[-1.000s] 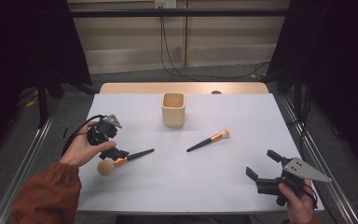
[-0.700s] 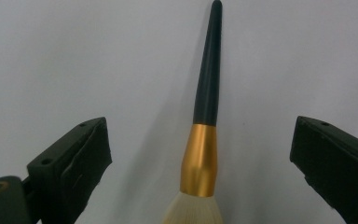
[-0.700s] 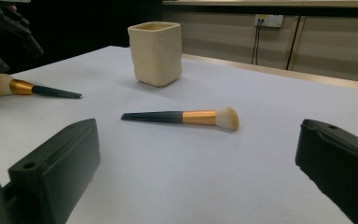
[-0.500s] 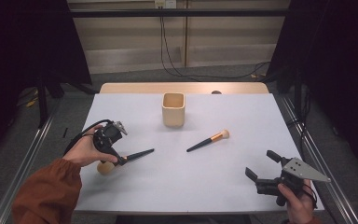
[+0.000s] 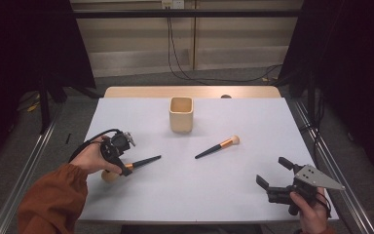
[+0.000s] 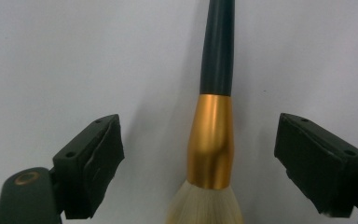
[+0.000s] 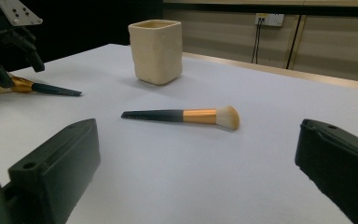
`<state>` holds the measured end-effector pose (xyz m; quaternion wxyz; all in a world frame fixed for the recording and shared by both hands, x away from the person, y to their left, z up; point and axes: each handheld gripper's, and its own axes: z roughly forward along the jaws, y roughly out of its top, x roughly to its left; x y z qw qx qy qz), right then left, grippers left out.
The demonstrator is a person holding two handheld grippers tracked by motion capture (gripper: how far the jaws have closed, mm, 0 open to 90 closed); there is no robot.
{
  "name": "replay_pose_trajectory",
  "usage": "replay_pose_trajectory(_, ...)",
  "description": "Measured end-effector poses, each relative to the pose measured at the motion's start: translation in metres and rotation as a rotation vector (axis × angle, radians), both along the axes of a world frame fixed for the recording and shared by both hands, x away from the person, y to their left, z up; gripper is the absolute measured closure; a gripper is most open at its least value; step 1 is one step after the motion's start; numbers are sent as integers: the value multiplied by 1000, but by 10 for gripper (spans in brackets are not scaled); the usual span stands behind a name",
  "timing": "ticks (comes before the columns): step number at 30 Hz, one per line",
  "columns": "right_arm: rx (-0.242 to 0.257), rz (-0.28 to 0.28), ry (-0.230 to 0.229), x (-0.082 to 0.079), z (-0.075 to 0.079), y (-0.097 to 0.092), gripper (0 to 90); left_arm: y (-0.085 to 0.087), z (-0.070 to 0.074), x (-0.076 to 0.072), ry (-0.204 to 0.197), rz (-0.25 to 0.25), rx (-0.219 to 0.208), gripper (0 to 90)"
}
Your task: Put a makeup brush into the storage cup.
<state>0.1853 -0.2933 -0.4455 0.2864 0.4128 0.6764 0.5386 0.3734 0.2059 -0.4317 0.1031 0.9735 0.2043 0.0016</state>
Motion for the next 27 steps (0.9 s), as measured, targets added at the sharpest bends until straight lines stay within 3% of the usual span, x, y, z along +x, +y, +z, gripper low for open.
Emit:
replay_pose_trajectory(5,-1,0,1,0,0,0,0,1,-5,0,22,-22,36,224)
replay_pose_trajectory(10,-4,2,3,0,0,1,0,1,-7,3,28,-28,32,325)
replay_pose_trajectory(12,-6,2,3,0,0,1,0,1,-10,4,52,-34,37,389)
replay_pose_trajectory(18,-7,2,5,0,0,1,0,-1,-13,3,45,-51,77,420)
replay_pose_trajectory(24,-14,8,6,0,-1,1,0,-8,-12,1,54,-78,119,512)
replay_pose_trajectory(27,-17,14,8,0,-1,2,0,-9,-12,1,65,-76,118,565)
